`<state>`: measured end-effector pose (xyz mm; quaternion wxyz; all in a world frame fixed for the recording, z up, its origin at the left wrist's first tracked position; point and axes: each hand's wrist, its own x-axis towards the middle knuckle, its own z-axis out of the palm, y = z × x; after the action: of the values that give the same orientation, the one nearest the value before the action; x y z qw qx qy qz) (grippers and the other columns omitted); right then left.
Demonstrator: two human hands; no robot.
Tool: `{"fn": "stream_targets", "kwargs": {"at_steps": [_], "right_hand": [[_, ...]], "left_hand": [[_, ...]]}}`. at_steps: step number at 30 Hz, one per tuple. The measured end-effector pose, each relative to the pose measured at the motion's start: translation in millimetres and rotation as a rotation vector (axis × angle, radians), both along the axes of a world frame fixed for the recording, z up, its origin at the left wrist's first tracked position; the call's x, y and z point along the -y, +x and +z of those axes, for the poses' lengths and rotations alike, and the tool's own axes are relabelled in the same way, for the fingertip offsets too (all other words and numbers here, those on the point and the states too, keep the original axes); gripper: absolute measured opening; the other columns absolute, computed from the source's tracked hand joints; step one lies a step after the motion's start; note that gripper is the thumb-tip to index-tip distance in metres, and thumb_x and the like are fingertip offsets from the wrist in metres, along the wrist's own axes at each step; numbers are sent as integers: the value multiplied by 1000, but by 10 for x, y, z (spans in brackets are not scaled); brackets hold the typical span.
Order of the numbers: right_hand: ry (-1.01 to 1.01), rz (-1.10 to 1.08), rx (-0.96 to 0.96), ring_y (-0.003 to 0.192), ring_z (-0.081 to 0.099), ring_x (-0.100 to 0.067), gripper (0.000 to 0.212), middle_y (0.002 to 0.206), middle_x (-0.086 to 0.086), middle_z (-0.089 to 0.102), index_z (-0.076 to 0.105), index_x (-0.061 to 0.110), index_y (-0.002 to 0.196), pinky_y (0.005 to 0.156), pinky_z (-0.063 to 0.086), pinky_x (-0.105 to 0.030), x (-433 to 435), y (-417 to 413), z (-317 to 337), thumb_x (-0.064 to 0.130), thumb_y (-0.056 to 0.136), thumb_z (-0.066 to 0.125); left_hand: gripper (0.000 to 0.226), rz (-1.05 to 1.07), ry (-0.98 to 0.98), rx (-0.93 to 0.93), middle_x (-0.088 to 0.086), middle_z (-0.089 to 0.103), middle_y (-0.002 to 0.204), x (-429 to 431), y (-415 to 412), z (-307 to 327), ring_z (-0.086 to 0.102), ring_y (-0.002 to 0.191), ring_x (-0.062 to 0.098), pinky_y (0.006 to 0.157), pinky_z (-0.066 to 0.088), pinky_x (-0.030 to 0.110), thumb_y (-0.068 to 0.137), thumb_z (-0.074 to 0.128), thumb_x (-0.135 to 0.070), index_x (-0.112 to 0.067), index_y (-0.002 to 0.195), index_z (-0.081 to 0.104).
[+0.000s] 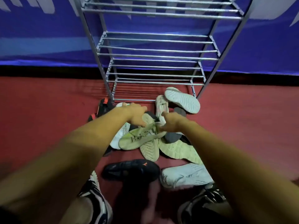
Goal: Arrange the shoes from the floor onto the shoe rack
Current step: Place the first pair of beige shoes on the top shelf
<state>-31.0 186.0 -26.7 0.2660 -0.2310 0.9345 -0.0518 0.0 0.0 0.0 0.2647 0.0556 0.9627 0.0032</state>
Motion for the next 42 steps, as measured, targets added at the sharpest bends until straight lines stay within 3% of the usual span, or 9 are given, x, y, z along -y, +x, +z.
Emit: {"fn": "stream_targets", "kwargs": {"at_steps": [8,11,16,21,25,29,34,38,42], "right_hand": [[-21,-144,127,117,53,-38,69,129,-16,48,31,18,139,95,47,-47,34,-3,-740,44,83,63],[-50,-195,153,106,55,-37,73,118,-15,52,22,20,141,86,48,-45,48,-70,-882,42,85,62],[-48,-245,131,89,51,-31,51,112,-15,59,35,16,126,75,46,-39,126,-215,-1061,34,86,61],[-148,-264,126,112,55,-32,47,126,-15,60,46,13,135,85,43,-34,197,-429,-888,24,91,56],[-198,-260,98,106,61,-32,35,118,-16,65,61,8,123,82,48,-34,265,-609,-490,27,96,50],[-291,-339,105,60,62,-20,33,90,-15,75,71,3,98,53,51,-27,299,-789,-54,26,96,47],[-380,-339,-10,58,61,-17,34,80,-8,69,72,8,100,46,45,-23,378,-894,601,35,98,51],[-501,-351,-166,85,67,-29,45,93,-14,73,72,7,98,75,56,-39,491,-981,1102,49,89,60],[-833,-420,-141,66,59,-20,55,72,-4,64,69,3,90,59,49,-30,570,-916,1482,57,89,60]], "left_hand": [[72,43,-14,161,8,52,129,100,-52,-775,47,120,32,99,34,53,86,63,-50,-17,144,36],[68,52,1,197,10,50,130,92,-80,-1009,46,120,31,99,36,52,86,64,-47,-17,141,36],[77,40,83,205,14,45,139,1,-165,-1281,44,126,36,98,37,51,86,60,-54,-13,143,29],[80,83,121,246,15,51,132,4,-323,-1257,51,119,36,95,40,48,85,62,-51,-7,142,26],[90,115,178,275,10,58,113,66,-448,-1016,59,101,29,84,52,40,77,70,-48,-7,143,24],[76,101,238,177,9,59,108,97,-566,-660,58,93,26,76,51,37,73,78,-40,-8,126,33],[83,78,204,-8,11,56,113,204,-685,-10,52,94,26,75,44,35,73,80,-44,-6,129,32],[78,135,179,-155,10,57,113,328,-711,583,56,96,27,77,46,35,70,81,-48,-11,121,36],[76,251,183,-324,4,57,106,480,-690,1122,56,94,26,80,50,37,60,81,-56,-15,111,43]]}}
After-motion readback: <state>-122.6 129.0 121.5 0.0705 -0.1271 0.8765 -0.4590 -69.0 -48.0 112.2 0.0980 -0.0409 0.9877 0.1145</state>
